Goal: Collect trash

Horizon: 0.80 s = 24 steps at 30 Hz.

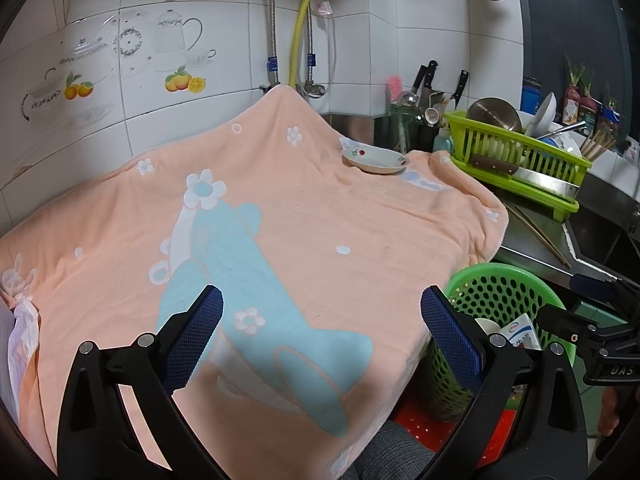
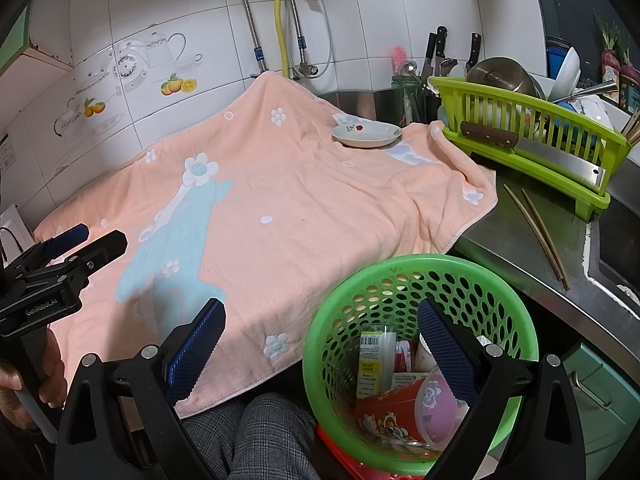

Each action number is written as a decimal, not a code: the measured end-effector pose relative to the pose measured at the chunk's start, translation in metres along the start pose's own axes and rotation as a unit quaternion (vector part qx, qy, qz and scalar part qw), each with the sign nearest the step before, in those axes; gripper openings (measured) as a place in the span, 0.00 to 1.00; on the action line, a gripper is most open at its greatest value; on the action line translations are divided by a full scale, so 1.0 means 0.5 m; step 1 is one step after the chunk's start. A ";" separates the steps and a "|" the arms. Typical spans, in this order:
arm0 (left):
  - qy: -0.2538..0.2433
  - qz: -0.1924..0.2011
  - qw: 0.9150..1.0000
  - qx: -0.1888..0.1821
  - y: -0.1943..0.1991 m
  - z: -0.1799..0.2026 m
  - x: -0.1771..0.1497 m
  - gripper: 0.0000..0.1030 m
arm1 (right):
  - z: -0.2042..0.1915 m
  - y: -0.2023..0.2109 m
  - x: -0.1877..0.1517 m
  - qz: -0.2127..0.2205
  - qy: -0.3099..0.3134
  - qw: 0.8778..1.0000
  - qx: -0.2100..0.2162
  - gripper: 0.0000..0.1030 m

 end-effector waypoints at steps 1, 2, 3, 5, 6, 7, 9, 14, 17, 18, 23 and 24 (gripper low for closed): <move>0.000 0.000 1.000 -0.001 0.000 0.000 0.000 0.95 | -0.001 0.000 -0.001 0.000 0.000 1.000 0.000 0.91; 0.000 -0.001 1.000 0.000 -0.001 -0.002 0.000 0.95 | 0.000 0.000 0.000 0.000 -0.001 1.000 0.001 0.91; 0.000 0.000 1.000 0.000 0.000 -0.001 0.000 0.95 | 0.000 0.000 0.000 0.000 0.000 1.000 0.001 0.91; 0.000 0.000 1.000 0.000 0.000 0.000 -0.002 0.95 | 0.000 0.000 0.000 0.000 0.000 1.000 0.001 0.91; 0.000 0.000 1.000 0.001 0.000 -0.001 -0.002 0.95 | 0.000 0.000 0.000 0.000 0.000 1.000 0.001 0.91; 0.000 0.000 1.000 0.001 0.000 -0.001 -0.002 0.95 | -0.001 0.000 0.000 0.000 0.000 1.000 0.002 0.91; 0.001 0.001 1.000 0.001 0.000 -0.002 -0.002 0.95 | -0.001 0.000 -0.001 0.000 -0.001 1.000 0.001 0.91; 0.001 0.012 1.000 0.009 0.005 -0.006 -0.004 0.95 | -0.002 0.001 -0.001 0.000 -0.001 1.000 0.001 0.91; 0.004 0.013 1.000 0.010 0.009 -0.007 -0.003 0.95 | -0.003 0.000 -0.002 0.000 -0.003 1.000 0.000 0.91; 0.003 0.013 1.000 0.013 0.008 -0.007 -0.002 0.95 | -0.005 0.000 -0.003 0.000 -0.003 1.000 0.000 0.91; 0.007 0.007 1.000 0.009 0.005 -0.005 -0.002 0.95 | -0.006 -0.001 -0.003 0.000 -0.004 1.000 0.001 0.91; 0.007 0.007 1.000 0.009 0.004 -0.005 -0.002 0.95 | -0.008 0.000 -0.003 0.000 -0.004 1.000 0.001 0.91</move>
Point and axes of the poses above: each gripper's, at about its wrist camera, not at the fingertips, and y roughly against the way its jaws point, z to its right, x to its top, the point moved 1 cm from there along -y, roughly the way its jaws point, and after that the axes turned 9 degrees about y, right-handed, at the moved point
